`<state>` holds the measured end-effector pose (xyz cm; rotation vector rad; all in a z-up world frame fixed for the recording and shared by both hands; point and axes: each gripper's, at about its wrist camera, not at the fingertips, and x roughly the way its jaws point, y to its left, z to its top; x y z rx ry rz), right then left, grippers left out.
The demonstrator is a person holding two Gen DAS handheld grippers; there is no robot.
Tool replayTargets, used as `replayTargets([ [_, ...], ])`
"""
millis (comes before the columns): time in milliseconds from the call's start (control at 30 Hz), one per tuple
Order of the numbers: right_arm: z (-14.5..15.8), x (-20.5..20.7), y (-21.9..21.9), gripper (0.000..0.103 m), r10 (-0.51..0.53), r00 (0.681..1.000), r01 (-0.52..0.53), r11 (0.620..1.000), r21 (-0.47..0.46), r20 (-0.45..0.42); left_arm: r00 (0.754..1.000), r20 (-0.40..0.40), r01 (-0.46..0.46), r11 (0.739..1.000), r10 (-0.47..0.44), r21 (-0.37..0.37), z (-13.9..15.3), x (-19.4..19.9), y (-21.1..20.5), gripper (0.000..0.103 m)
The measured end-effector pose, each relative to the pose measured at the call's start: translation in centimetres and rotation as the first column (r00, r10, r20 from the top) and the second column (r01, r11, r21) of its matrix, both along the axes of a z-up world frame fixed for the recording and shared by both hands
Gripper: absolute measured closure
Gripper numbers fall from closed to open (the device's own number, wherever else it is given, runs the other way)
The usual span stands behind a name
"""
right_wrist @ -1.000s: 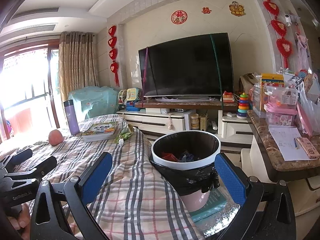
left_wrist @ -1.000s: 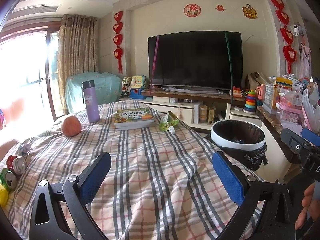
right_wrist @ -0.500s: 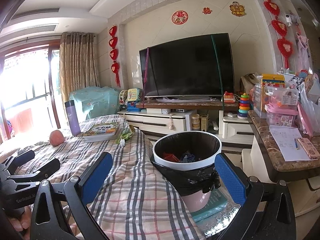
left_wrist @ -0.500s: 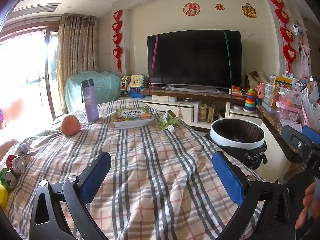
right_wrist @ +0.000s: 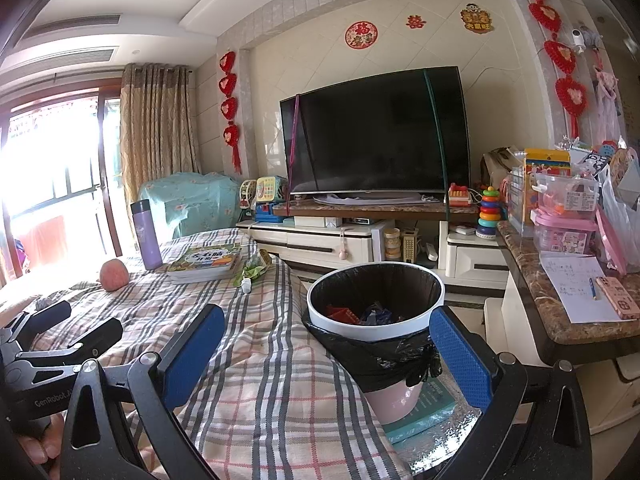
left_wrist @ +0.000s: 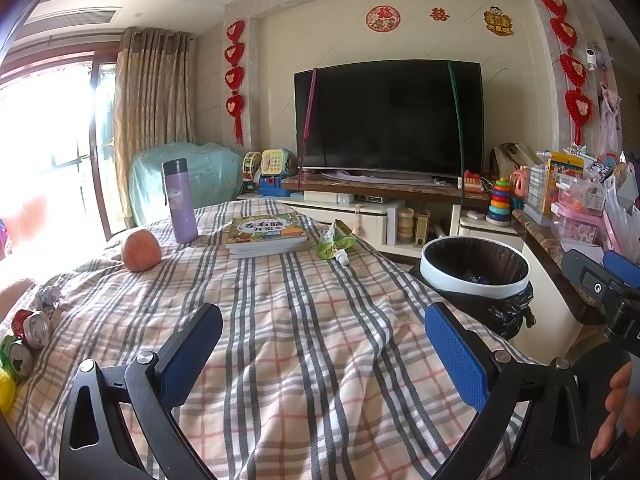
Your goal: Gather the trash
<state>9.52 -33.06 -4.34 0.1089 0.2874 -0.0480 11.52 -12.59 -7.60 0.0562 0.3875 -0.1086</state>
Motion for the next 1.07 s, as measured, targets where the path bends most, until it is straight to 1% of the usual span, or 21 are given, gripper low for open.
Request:
replayTargets([
  [1067,-0.15,0.2,0.37,0.0,0.009,1.0,-0.008,1.0,0.009,-0.008,1.0,-0.006,0.001,1.0,-0.001,-0.008,-0.13,-0.05,0.13,0.001],
])
